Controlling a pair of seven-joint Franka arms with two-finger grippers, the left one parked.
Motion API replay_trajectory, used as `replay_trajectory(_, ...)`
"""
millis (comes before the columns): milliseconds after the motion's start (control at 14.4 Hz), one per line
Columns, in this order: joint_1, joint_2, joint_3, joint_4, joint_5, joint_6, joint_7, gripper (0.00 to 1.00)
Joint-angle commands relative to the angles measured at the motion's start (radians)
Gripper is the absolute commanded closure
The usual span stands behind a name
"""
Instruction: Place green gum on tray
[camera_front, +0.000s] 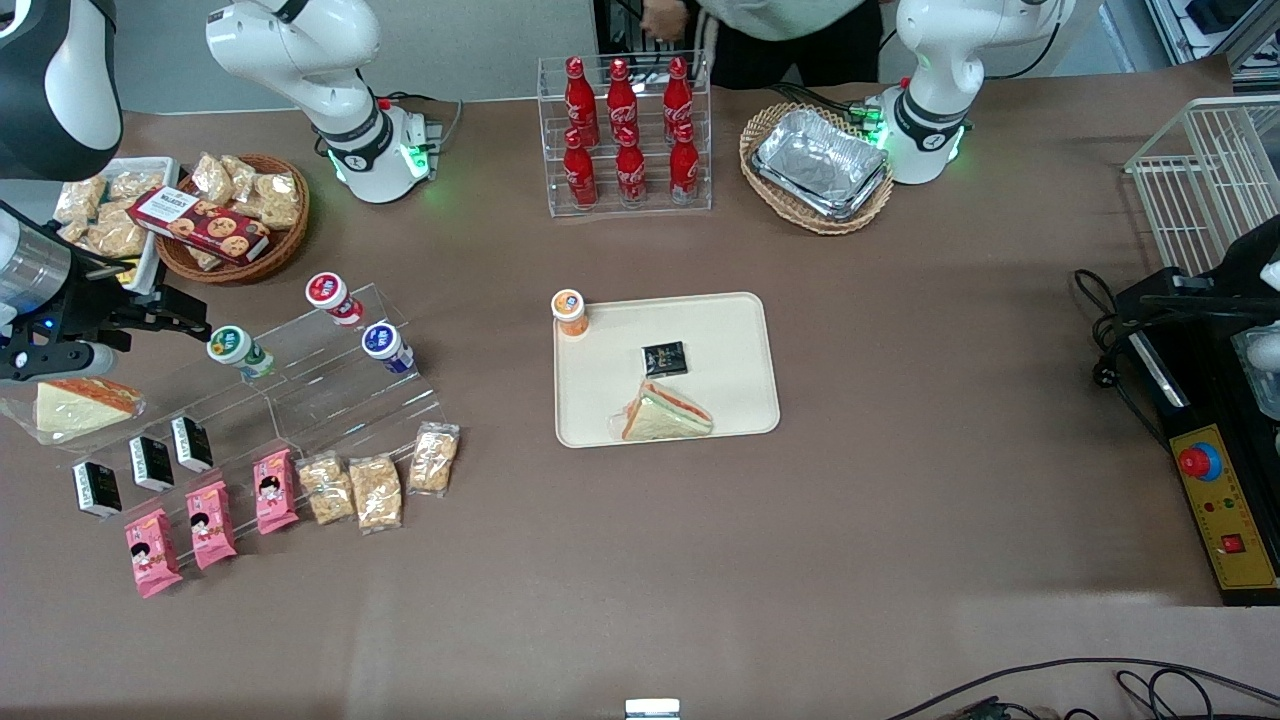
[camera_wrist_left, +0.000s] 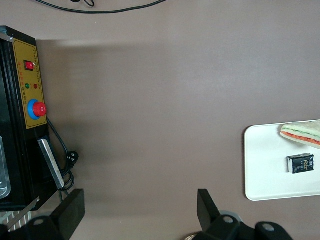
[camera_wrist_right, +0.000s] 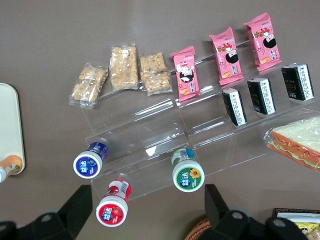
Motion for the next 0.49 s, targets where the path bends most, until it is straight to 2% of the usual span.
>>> replay_trajectory(0,0.002,-0.012,0.003,0.005,-0.005,-0.019,-0.002,0.0)
replay_trajectory(417,0.002,-0.01,0.003,0.008,-0.004,-0.019,-0.002,0.0)
